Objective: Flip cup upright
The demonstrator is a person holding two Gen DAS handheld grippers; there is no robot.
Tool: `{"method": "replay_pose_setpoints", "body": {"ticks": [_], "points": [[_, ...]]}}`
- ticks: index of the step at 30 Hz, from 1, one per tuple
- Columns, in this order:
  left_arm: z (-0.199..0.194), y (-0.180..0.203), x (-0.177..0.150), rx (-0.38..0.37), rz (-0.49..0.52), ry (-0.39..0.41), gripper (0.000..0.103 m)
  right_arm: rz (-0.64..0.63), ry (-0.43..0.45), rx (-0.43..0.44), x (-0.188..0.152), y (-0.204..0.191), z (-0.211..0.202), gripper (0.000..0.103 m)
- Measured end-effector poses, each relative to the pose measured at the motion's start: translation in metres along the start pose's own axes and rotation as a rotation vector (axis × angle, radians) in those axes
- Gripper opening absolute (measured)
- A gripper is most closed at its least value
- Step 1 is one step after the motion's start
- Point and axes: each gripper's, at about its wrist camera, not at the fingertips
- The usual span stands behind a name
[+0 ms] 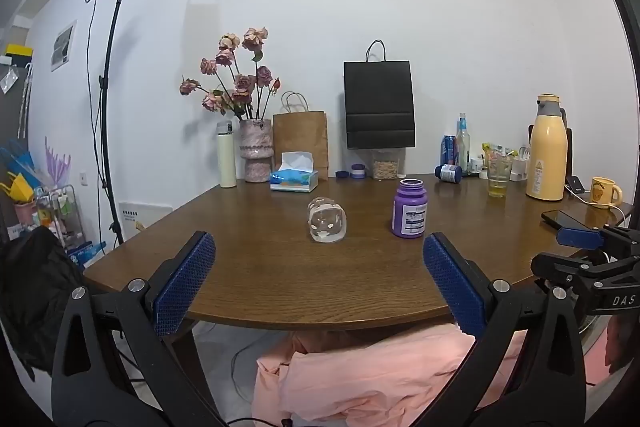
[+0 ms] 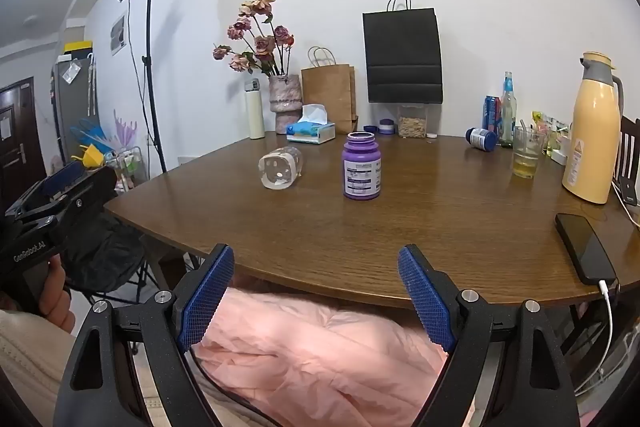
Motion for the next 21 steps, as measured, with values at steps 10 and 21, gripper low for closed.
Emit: {"method": "replay_pose_setpoints", "body": {"ticks": [10, 21], "points": [[0.0011, 0.0021, 0.0027, -0.003, 0.004, -0.003, 0.103, 0.003, 0.002, 0.002, -0.0003, 0.0003, 0.0008, 0.088], [0.0024, 0.0030, -0.0010, -0.004, 0.005, -0.005, 0.103, 0.002, 0.002, 0.001, 0.0000, 0.0006, 0.0009, 0.088]]}}
Point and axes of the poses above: each gripper's, at about its wrist camera, not at the fingertips, and z roughly the way its jaws point, y to its right, x to its top, and after that the axes turned 5 degrees about z, right-handed
